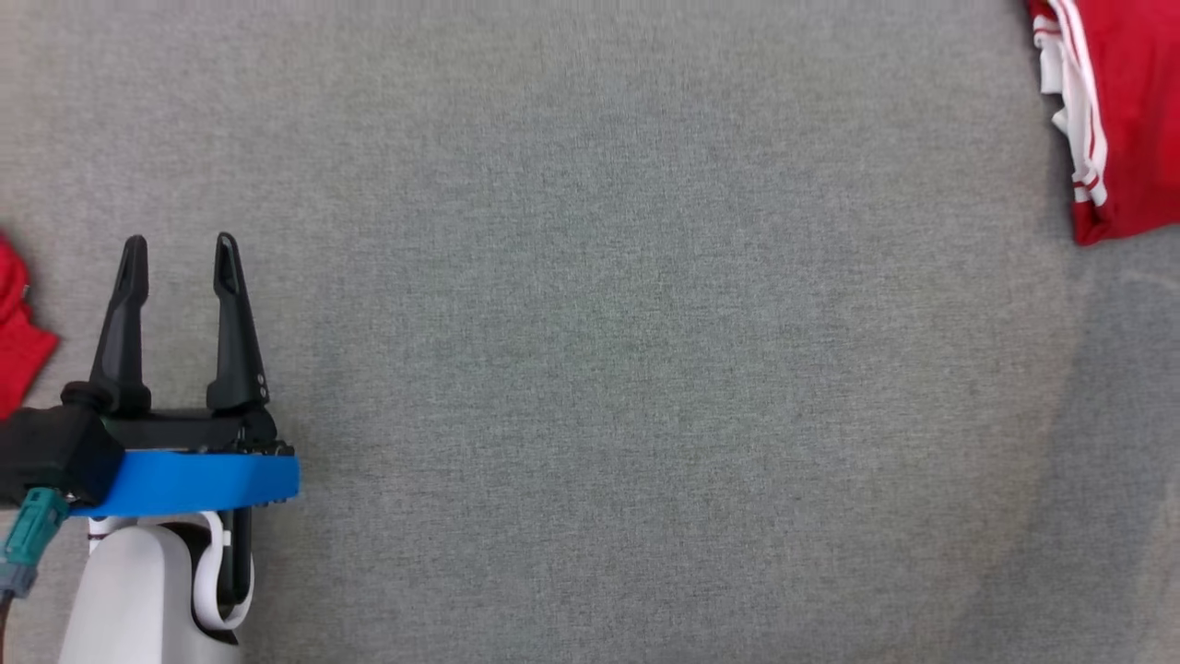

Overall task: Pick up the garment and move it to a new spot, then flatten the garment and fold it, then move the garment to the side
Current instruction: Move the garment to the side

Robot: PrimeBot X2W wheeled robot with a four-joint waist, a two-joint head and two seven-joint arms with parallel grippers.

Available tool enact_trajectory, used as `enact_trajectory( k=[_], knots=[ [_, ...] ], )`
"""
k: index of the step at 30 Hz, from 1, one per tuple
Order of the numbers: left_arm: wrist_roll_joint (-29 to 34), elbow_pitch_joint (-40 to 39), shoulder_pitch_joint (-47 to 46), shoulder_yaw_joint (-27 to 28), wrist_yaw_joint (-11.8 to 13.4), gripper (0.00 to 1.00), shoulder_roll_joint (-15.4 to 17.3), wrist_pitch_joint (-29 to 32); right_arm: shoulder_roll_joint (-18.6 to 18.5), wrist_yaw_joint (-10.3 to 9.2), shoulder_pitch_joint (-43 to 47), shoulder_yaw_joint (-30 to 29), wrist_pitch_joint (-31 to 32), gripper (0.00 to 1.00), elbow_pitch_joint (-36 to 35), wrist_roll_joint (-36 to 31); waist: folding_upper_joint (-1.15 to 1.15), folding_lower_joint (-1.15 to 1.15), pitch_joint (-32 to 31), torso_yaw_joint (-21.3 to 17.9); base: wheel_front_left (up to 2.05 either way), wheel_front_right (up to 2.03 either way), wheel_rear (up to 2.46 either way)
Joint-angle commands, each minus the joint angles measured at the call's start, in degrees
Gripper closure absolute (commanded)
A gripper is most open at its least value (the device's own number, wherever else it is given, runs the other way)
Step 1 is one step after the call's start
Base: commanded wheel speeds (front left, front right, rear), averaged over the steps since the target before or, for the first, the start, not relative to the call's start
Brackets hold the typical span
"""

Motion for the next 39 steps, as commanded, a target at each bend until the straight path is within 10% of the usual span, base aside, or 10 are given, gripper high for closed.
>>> enact_trajectory(
  k=[1,23,39],
  knots=[
    [0.2,0.2,0.7,0.4,-0.2,0.00,-0.1,-0.1,0.8,-0.01,1.3,0.3,-0.7,0.00,0.1,0.0,0.00,-0.01,-1.0,-0.5,0.00,0.00,0.00],
    [3.5,4.4,13.2,4.7,0.2,0.00,-3.8,-0.1,13.6,-0.01,25.4,20.8,-14.3,0.00,-7.0,15.3,0.00,-0.01,-21.8,-0.2,0.00,0.00,0.00],
    [4.5,5.9,16.1,4.0,0.3,0.00,-5.1,-0.1,17.5,-0.01,48.4,18.8,-9.7,0.00,-24.4,18.3,0.00,-0.01,-26.1,0.3,0.00,0.00,0.00]
  ],
)
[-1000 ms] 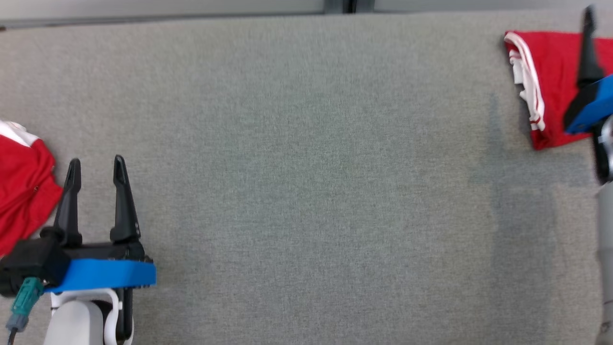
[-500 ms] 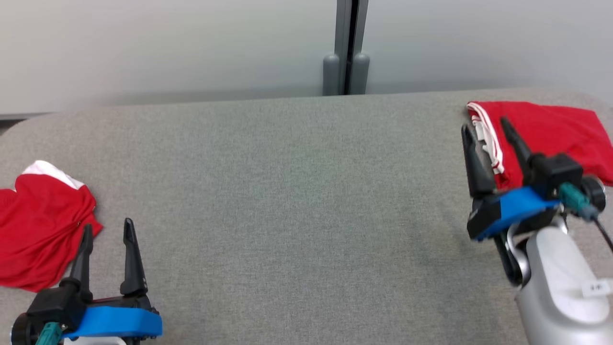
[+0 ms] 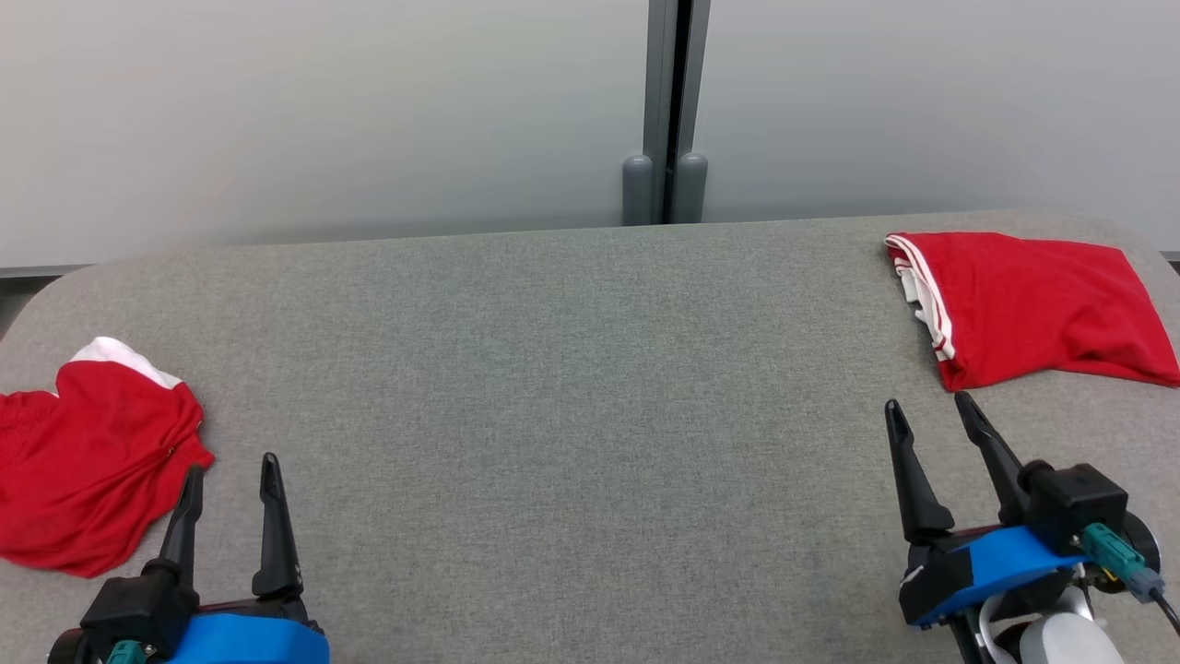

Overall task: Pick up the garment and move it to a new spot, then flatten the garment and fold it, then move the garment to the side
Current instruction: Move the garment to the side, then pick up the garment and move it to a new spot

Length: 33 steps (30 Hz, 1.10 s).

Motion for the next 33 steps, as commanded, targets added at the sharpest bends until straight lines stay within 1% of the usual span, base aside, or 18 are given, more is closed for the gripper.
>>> enact_trajectory(
  k=[1,5,9,20,27,33],
  knots=[
    [0.1,0.2,0.5,0.0,0.1,0.00,-0.2,-0.1,0.3,0.01,1.6,-0.4,0.6,0.00,-1.4,-0.3,0.00,0.01,-0.1,-0.1,0.00,0.00,0.00],
    [0.1,0.6,0.4,0.1,0.1,0.00,-0.2,-0.1,0.9,0.01,4.4,-0.9,2.3,0.00,-4.9,-0.6,0.00,0.01,-0.2,-0.1,0.00,0.00,0.00],
    [0.4,1.1,0.0,-0.2,0.0,0.00,0.0,-0.1,1.0,0.01,5.8,-1.3,3.2,0.00,-6.5,-0.9,0.00,0.01,-0.2,0.0,0.00,0.00,0.00],
    [0.5,1.5,-0.6,-0.4,-0.1,0.00,0.6,-0.1,1.1,0.01,6.9,-1.4,3.5,0.00,-6.8,0.6,0.00,0.01,-0.3,0.4,0.00,0.00,0.00],
    [0.5,1.2,-0.8,0.1,-0.1,0.00,1.1,-0.1,1.1,0.01,6.6,-1.0,3.4,0.00,-6.4,0.9,0.00,0.01,-0.3,2.1,0.00,0.00,0.00],
    [0.4,1.1,-1.0,0.6,0.2,0.00,1.6,-0.1,1.1,0.01,5.9,-0.1,3.0,0.00,-5.4,1.3,0.00,0.01,-0.1,4.8,0.00,0.00,0.00]
  ],
)
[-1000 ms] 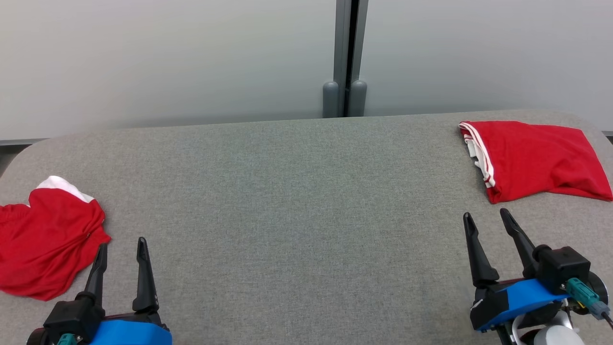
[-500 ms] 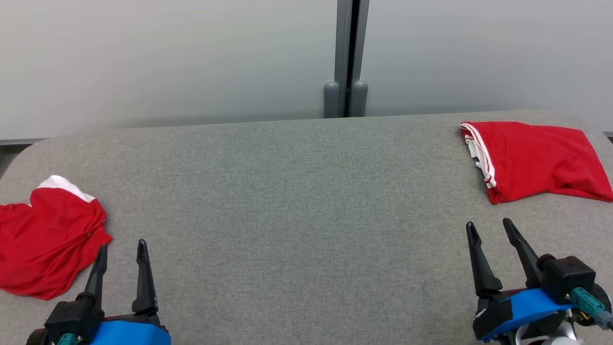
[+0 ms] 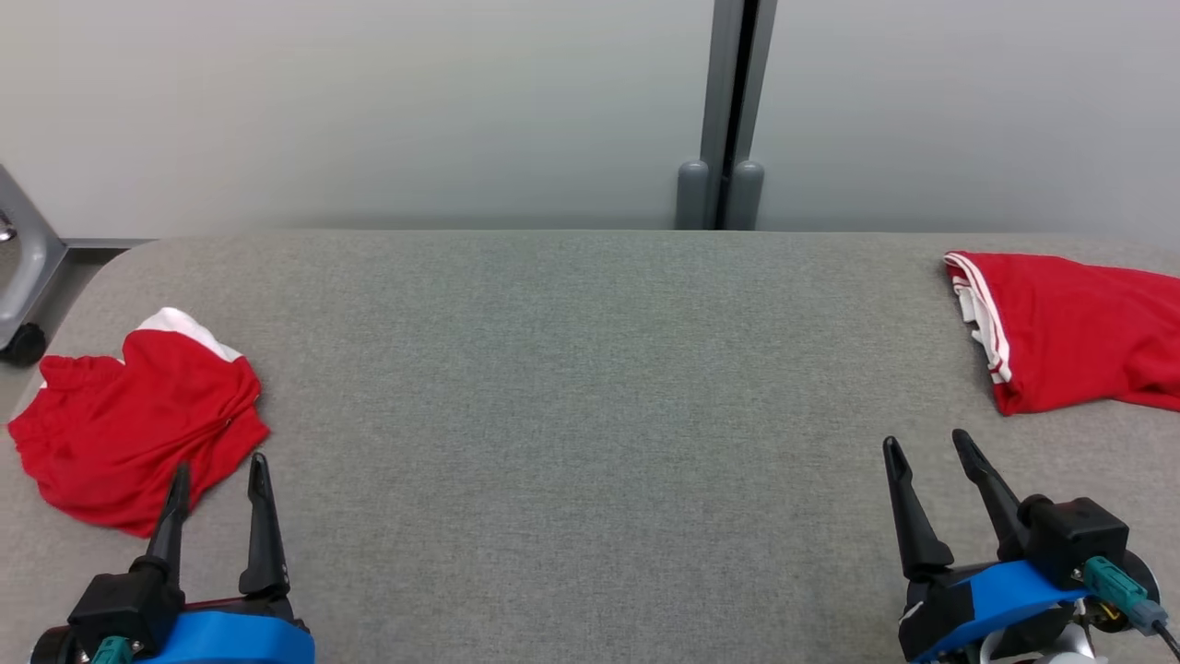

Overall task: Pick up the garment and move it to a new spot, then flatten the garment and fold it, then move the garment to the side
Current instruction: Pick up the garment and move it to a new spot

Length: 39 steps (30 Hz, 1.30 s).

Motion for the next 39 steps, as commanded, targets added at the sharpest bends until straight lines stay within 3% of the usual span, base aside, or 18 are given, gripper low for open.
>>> enact_trajectory(
  k=[1,26,39],
  knots=[
    [0.2,-0.2,-0.7,0.4,0.3,0.00,0.4,-0.1,0.0,0.01,-0.2,0.4,-0.3,0.00,0.3,0.5,0.00,0.00,0.4,1.1,0.00,0.00,0.00],
    [-1.1,-0.5,-0.8,1.8,1.6,0.00,1.9,-0.1,0.0,0.01,-3.0,1.7,-0.6,0.00,2.1,-0.4,0.00,0.00,1.5,17.1,0.00,0.00,0.00],
    [-1.6,-0.3,-0.8,2.5,1.9,0.00,2.6,-0.1,0.0,0.01,-3.7,2.6,-0.8,0.00,3.3,-0.2,0.00,0.00,1.6,18.3,0.00,0.00,0.00]
  ],
)
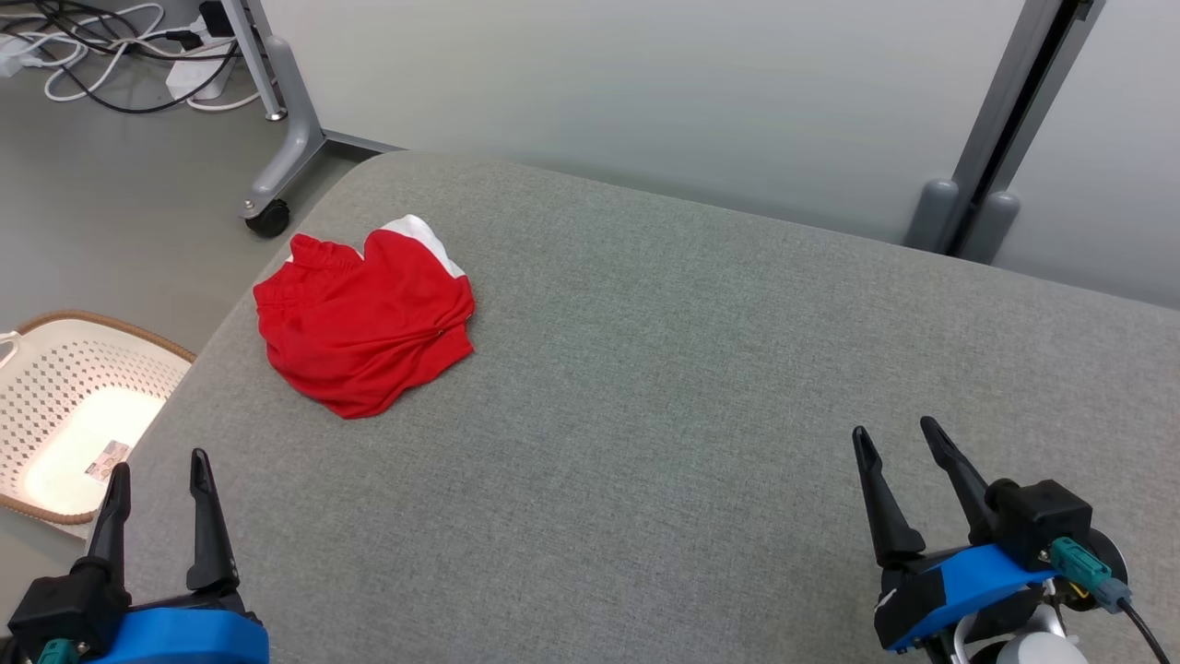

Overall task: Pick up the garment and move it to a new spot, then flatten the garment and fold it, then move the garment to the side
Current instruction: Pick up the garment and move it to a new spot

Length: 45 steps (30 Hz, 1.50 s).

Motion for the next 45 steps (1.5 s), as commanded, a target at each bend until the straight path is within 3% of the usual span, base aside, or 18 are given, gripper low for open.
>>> enact_trajectory(
  k=[1,12,21,27,32,36,45],
  knots=[
    [0.0,0.1,-0.9,-0.1,0.1,0.00,0.3,-0.1,0.0,0.01,-0.9,0.1,-0.3,0.00,0.1,0.0,0.00,0.00,0.0,-0.2,0.00,0.00,0.00],
    [-1.7,2.2,-9.7,2.5,-0.3,0.00,5.0,-0.1,-0.1,0.01,-2.6,-0.9,1.0,0.00,-2.2,-2.3,0.00,0.00,3.6,-4.2,0.00,0.00,0.00],
    [-3.2,8.9,-23.3,3.4,-1.3,0.00,12.7,0.0,-0.1,0.01,-5.8,-2.1,3.6,0.00,-7.8,-6.3,0.00,0.00,12.6,-9.6,0.00,0.00,0.00],
    [-5.4,17.5,-32.4,1.9,-2.0,0.00,17.3,0.9,-0.1,0.01,-7.1,-3.1,5.5,0.00,-12.5,-8.4,0.00,0.00,18.1,-12.6,0.00,0.00,0.00],
    [-8.6,26.6,-38.1,-2.0,-2.2,0.00,19.2,3.9,-0.1,0.01,-7.4,-3.9,6.7,0.00,-15.6,-9.8,0.00,0.00,21.5,-13.8,0.00,0.00,0.00],
    [-13.4,32.3,-40.3,-8.7,-2.2,0.00,19.8,7.7,-0.1,0.01,-7.9,-4.0,7.4,0.00,-17.4,-10.3,0.00,0.00,23.4,-14.2,0.00,0.00,0.00],
    [-27.8,38.7,-41.3,-21.1,-2.2,0.00,21.1,21.9,-0.1,0.01,-8.5,-4.2,7.9,0.00,-18.1,-10.7,0.00,0.00,24.3,-14.4,0.00,0.00,0.00]
  ],
)
